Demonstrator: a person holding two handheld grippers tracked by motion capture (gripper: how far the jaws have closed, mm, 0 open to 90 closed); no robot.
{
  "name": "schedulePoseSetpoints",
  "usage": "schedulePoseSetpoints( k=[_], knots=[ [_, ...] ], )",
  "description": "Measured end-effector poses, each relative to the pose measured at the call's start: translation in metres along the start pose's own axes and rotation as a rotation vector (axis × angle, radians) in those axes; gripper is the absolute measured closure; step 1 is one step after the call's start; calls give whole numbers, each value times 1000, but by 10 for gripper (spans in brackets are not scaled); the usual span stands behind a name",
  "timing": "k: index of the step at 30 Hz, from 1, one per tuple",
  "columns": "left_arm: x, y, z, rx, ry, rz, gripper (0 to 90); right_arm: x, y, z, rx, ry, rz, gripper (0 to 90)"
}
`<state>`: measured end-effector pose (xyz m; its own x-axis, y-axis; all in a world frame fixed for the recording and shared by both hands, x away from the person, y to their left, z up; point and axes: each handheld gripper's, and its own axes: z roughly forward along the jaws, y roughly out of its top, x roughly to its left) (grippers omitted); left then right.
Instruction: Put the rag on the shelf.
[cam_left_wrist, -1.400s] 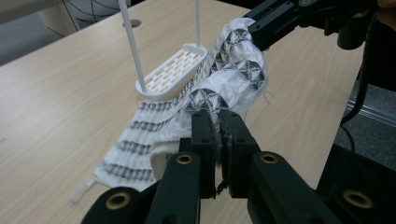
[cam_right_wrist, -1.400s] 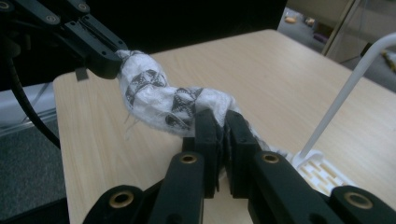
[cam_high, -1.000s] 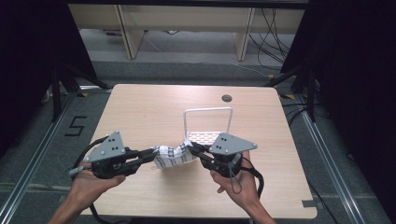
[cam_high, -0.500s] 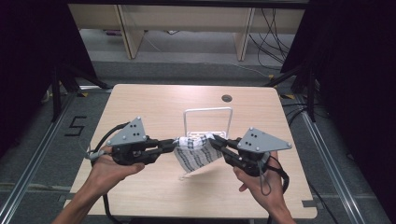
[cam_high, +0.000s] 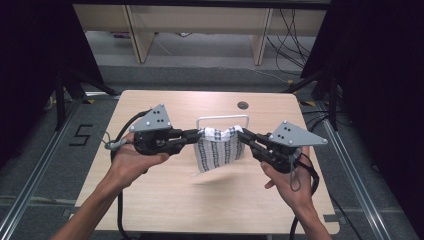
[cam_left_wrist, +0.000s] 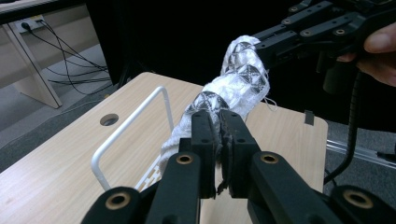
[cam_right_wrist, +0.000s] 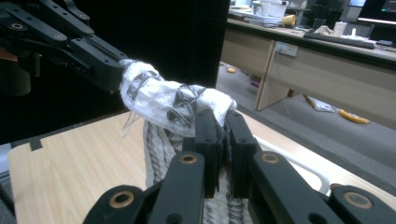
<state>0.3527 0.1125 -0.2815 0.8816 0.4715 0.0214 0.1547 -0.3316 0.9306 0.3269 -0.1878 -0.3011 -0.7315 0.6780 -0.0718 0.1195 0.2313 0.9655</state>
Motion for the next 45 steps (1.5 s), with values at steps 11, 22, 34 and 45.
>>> schedulePoseSetpoints(
  k=[11, 22, 34, 45],
  knots=[
    [13, 16, 11, 0, 23, 3, 844, -16, 4, 7, 0, -32, 15, 860],
    [29, 32, 26, 10, 71, -10, 844, -34, 15, 19, 9, -71, 25, 860],
    [56, 39, 43, -18, 101, -79, 843, -59, 28, 43, 19, -111, 58, 860],
    [88, 41, 60, -51, 135, -152, 841, -80, 35, 69, 42, -141, 62, 857]
  ],
)
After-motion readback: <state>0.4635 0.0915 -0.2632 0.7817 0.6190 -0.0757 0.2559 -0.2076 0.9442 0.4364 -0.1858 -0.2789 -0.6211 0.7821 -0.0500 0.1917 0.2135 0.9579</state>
